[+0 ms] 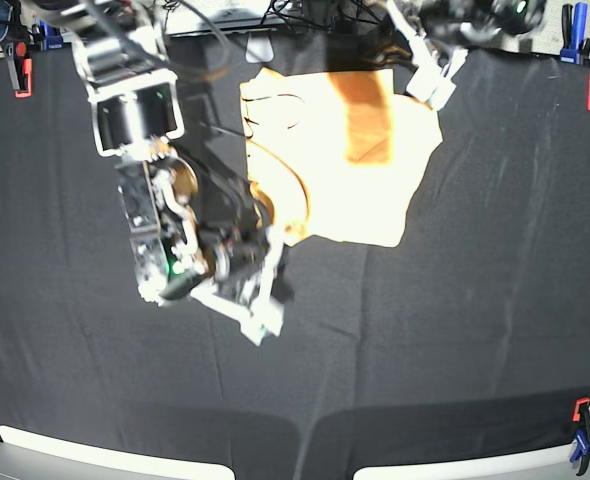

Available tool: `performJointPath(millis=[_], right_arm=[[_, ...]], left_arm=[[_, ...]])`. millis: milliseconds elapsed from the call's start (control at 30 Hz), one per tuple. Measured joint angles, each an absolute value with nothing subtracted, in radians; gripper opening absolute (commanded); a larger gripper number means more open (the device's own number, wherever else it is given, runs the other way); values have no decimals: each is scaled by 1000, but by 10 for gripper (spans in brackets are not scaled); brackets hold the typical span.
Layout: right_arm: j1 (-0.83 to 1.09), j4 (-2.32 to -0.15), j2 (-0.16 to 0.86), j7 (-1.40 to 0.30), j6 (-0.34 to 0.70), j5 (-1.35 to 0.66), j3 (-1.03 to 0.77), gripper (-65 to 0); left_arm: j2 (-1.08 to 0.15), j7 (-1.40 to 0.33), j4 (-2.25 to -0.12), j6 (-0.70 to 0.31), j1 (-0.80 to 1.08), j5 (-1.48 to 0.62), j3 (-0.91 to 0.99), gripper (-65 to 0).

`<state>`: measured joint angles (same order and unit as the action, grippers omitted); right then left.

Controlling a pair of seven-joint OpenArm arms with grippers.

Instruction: Layout the t-shirt on the table in an organized manner, then fold the t-shirt properly

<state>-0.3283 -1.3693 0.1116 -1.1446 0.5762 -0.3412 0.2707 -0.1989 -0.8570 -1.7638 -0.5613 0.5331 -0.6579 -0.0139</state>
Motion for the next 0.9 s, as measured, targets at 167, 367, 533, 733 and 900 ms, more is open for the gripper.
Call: performJointPath(millis=[167, 367, 533, 733, 900], right_arm=[[-296, -1370, 135, -1143, 576, -405, 285, -650], [-234, -1387, 134, -1142, 604, -416, 286, -650], [-176, -1473, 136, -1142, 611, -395, 284, -650], [-67, -1604, 133, -1142, 611, -372, 281, -650], [36, -1686, 130, -1142, 602, -359, 282, -650]], left_arm=[[-197, -845, -1654, -575, 426, -676, -14, -650], [-192, -785, -1499, -564, 302, -646, -19, -650], [-186, -731, -1411, -584, 202, -595, -21, -650], [-189, -666, -1379, -472, 76, -471, -18, -650], [-195, -630, -1374, -444, 19, -411, -16, -650]])
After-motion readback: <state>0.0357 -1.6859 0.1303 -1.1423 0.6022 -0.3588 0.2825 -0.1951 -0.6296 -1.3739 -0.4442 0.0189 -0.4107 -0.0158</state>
